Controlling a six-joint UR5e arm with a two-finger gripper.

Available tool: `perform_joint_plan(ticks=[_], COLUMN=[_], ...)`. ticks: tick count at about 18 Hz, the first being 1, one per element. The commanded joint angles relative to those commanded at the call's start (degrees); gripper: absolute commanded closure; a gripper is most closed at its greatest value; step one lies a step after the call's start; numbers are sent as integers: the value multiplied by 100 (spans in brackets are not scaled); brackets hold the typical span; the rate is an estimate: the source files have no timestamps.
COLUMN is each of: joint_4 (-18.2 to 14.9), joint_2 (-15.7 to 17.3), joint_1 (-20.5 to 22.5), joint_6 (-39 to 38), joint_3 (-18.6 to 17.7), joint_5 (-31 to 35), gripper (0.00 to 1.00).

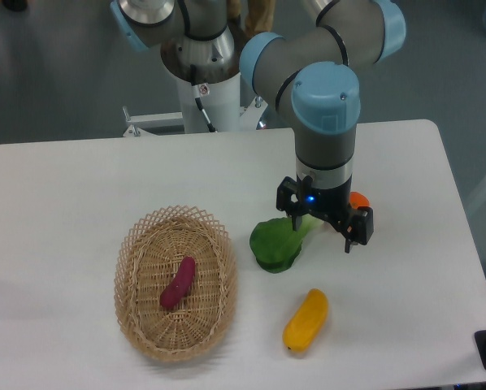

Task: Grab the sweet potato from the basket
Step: 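Move the gripper over the basket toward the purple sweet potato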

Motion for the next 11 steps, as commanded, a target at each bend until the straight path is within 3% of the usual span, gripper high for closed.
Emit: perform_joint_plan(ticks=[6, 11], joint_4=[0, 0], joint_2=[35, 185], joint_1=[-61, -394], joint_6=[-245, -1193], joint_3=[-237, -466], joint_5=[9, 0], gripper=[0, 0])
